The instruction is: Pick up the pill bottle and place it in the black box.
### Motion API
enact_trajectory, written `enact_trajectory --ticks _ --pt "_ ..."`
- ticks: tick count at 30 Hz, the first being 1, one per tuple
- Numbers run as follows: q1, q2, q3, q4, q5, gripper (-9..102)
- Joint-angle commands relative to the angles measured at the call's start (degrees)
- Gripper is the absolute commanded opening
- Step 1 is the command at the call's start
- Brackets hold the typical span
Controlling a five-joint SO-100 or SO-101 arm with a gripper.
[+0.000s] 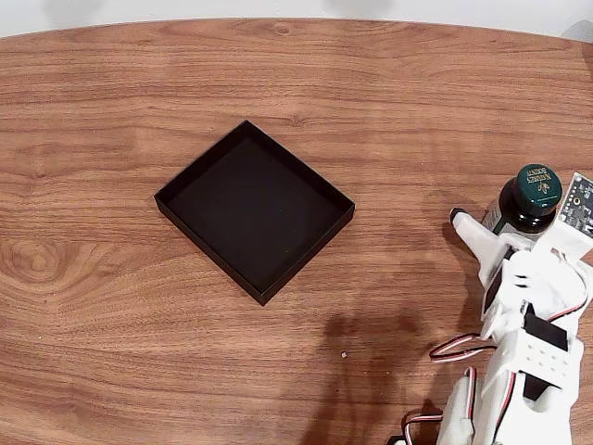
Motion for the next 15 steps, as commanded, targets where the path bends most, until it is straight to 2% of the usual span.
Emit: enact_trajectory --ticks 1,6,15 --pt "1.05 0.18 -1.67 -1.67 0.35 46" --pt "0.97 -0.53 -1.67 -2.29 0.35 46" --pt "-2.81 -7.12 -1.85 -9.93 0.53 46"
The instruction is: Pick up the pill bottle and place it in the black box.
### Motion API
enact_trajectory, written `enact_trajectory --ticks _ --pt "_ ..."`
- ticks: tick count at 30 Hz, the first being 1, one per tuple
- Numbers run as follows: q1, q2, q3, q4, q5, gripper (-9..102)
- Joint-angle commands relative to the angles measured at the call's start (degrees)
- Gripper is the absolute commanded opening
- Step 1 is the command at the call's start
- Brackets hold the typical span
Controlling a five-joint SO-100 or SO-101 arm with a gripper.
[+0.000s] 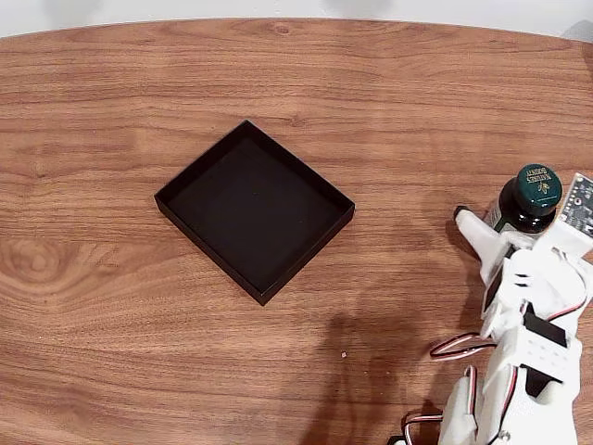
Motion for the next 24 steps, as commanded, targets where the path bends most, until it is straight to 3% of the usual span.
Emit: enact_trajectory --ticks 1,24 --pt "-1.85 -2.55 -1.85 -4.66 0.44 45" --pt "-2.46 -21.01 -12.57 -13.45 -1.14 45"
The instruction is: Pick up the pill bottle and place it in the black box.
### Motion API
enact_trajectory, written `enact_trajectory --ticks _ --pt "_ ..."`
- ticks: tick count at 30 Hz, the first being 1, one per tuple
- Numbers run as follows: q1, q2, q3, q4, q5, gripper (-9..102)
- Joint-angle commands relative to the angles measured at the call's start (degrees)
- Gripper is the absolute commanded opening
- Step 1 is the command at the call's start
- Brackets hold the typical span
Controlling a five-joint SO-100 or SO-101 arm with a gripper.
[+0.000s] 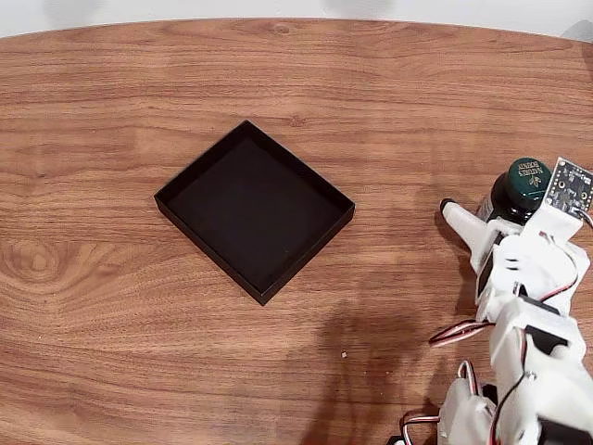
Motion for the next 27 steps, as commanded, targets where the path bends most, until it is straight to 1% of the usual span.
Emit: enact_trajectory --ticks 1,12,22,27 --pt "0.79 -2.46 -6.33 -2.37 -1.05 45" --pt "1.05 -8.7 -10.46 -5.71 -1.93 45" --pt "-0.53 -10.2 -7.21 -11.51 -2.46 38" --pt "-1.67 -9.93 -5.45 -15.47 -3.87 37"
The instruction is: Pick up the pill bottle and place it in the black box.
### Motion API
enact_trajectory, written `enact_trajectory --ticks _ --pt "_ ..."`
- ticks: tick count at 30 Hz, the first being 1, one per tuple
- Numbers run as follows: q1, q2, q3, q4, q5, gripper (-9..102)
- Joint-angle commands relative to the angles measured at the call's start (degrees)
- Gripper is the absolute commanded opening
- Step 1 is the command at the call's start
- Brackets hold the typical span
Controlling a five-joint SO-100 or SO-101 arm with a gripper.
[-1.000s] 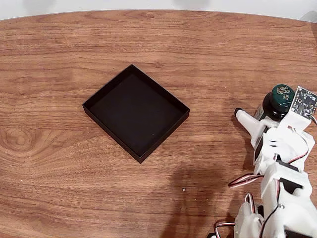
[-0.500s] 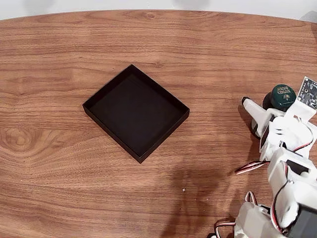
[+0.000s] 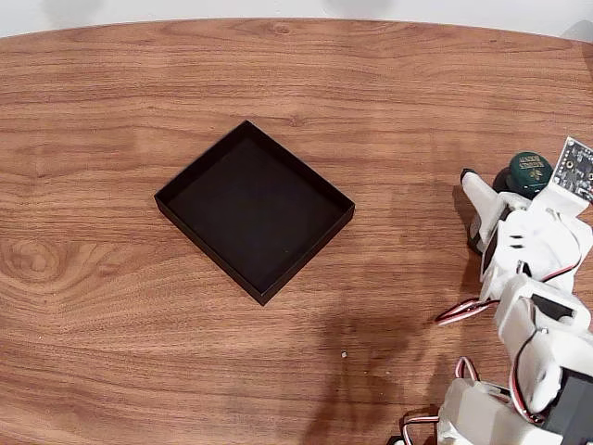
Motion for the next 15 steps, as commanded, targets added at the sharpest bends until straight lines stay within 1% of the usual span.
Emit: enact_trajectory --ticks 1,15 --pt "-0.97 0.79 0.35 -4.48 -1.32 36" --pt "-2.02 2.55 5.01 -11.51 -3.6 30"
